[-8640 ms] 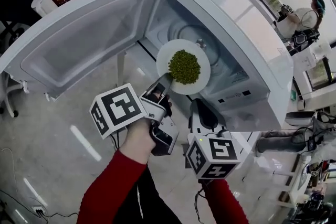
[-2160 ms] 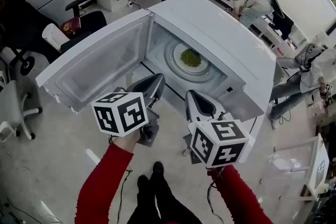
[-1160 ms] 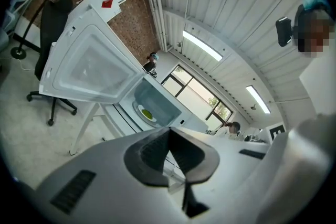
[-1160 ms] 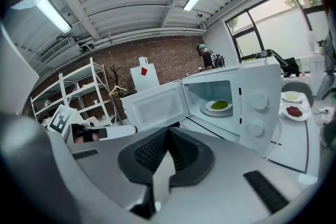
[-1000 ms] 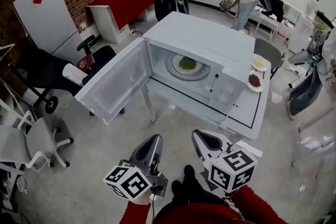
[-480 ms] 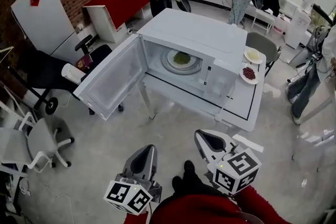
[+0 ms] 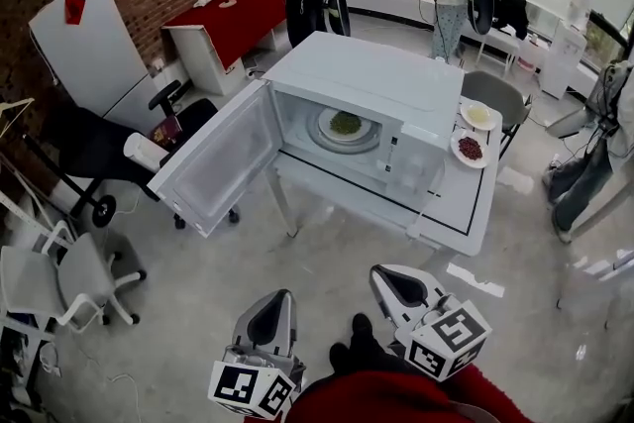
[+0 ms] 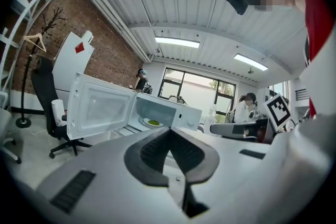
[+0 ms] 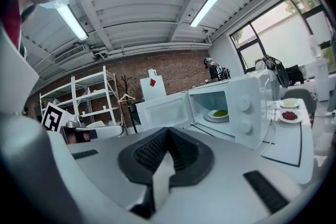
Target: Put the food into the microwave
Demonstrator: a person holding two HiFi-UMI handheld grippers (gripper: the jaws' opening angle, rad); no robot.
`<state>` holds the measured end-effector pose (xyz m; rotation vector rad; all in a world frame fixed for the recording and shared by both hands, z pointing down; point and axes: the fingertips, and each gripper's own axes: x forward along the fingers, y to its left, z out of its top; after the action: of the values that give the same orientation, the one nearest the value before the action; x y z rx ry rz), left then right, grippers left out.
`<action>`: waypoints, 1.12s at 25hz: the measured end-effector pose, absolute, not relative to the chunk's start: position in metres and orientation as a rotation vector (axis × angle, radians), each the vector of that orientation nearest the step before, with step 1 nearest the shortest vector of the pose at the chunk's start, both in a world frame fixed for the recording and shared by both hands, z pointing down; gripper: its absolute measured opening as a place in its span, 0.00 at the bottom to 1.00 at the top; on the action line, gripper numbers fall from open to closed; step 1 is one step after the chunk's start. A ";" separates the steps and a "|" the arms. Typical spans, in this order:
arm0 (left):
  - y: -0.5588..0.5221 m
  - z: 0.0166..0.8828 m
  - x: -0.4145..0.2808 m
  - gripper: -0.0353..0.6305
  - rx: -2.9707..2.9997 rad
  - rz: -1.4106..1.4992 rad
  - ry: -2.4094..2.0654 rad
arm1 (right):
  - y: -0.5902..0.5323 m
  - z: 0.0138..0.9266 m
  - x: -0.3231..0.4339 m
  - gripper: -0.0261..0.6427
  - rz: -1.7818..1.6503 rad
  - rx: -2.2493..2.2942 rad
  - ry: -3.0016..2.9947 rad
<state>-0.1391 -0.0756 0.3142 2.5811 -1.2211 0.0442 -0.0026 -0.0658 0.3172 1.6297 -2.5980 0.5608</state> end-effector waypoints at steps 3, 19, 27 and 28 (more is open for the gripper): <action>-0.073 0.317 -0.139 0.07 2.569 0.035 -1.219 | -0.062 0.321 -0.001 0.06 0.548 1.633 -2.599; -0.069 0.320 -0.130 0.07 2.597 0.061 -1.218 | -0.052 0.333 0.008 0.06 0.525 1.644 -2.564; -0.069 0.321 -0.131 0.07 2.592 0.066 -1.231 | -0.056 0.335 0.012 0.06 0.524 1.649 -2.551; -0.070 0.322 -0.132 0.07 2.590 0.066 -1.233 | -0.057 0.335 0.013 0.06 0.521 1.648 -2.549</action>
<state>-0.1317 -0.0698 0.3218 2.5900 -1.2332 0.0663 0.0128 -0.0566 0.3349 1.6475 -2.5492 0.5206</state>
